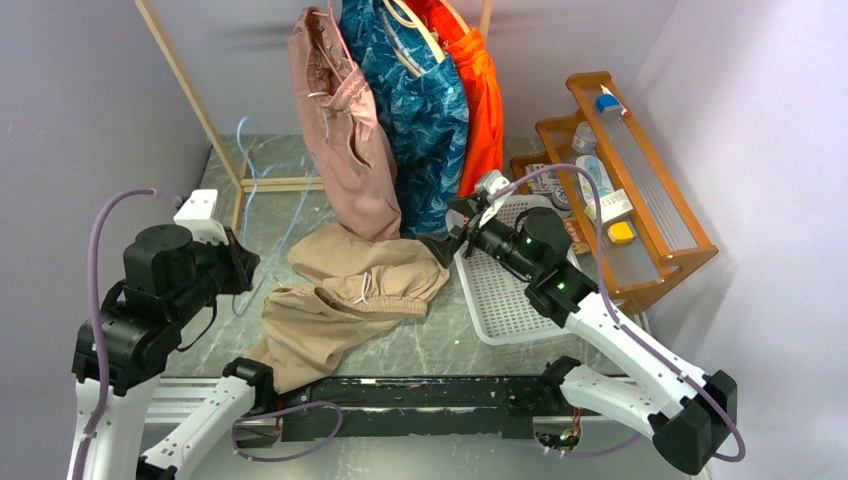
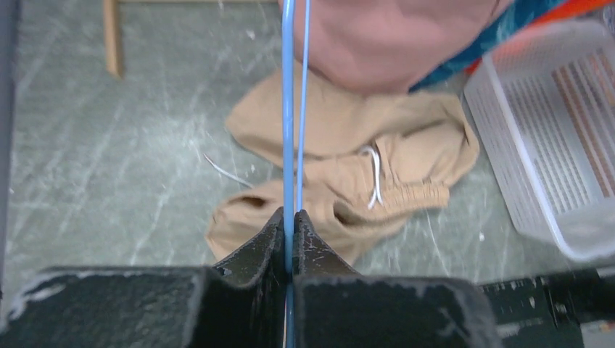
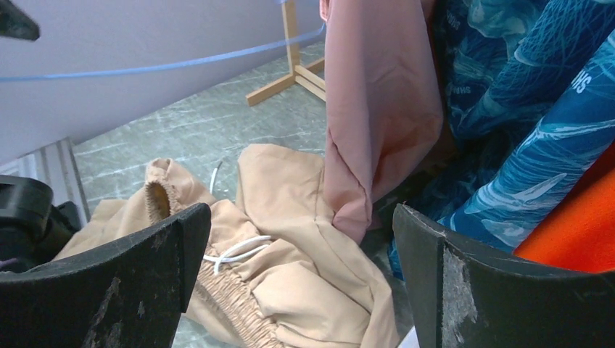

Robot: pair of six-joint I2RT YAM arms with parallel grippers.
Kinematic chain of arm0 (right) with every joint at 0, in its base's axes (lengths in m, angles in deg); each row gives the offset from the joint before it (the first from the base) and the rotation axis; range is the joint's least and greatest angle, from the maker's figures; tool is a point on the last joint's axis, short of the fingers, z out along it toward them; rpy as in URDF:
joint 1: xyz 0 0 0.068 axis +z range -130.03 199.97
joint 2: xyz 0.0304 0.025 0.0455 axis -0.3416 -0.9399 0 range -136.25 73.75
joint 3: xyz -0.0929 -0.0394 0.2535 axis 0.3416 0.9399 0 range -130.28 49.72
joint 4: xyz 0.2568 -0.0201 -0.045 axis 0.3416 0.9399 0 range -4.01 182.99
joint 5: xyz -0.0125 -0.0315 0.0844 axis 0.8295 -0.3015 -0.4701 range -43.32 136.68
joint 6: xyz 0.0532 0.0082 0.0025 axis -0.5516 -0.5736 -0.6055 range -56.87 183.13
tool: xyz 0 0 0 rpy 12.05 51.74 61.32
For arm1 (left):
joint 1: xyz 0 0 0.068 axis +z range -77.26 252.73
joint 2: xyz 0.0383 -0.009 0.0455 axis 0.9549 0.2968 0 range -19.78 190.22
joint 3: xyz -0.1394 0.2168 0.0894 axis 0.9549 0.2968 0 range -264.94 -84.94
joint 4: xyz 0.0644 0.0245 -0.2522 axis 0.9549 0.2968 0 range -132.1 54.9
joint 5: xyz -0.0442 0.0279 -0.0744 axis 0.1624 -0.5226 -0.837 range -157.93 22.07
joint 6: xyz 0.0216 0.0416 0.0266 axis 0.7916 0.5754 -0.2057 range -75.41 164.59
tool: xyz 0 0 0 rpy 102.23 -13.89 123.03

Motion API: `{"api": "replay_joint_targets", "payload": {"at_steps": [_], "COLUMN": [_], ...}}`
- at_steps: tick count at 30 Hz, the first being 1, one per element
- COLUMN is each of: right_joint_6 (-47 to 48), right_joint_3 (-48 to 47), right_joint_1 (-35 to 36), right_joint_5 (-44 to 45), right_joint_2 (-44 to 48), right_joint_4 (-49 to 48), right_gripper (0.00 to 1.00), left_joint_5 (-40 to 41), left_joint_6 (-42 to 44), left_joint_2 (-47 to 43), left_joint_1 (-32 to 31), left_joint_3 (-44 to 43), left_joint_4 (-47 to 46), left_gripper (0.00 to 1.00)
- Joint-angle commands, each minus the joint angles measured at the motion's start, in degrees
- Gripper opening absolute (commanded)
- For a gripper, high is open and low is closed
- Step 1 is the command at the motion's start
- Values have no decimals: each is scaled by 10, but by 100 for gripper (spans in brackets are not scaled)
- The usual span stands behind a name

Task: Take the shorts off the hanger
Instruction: Place the hanger on the clothes rod.

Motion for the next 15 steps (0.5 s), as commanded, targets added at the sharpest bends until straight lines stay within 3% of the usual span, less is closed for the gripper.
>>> {"api": "replay_joint_targets", "payload": {"at_steps": [1,7,15], "right_joint_6": [-61,-135,-144], "right_joint_3": [-1,-8,-17], "right_joint_1": [-1,-1,-1], "right_joint_5": [-24,-28,-46], "right_joint_2": [7,6,-10], "right_joint_4": [3,12,32], "right_gripper": [100,100,100], "left_joint_5": [83,198,232], "left_joint_6": [34,48,86], "left_joint_2": [25,100,197], "left_joint_1": [4,4,4], "left_joint_3": [-18,-39,-93], "left_joint_4": [-124,-190,-279], "left_gripper": [7,7,7]}}
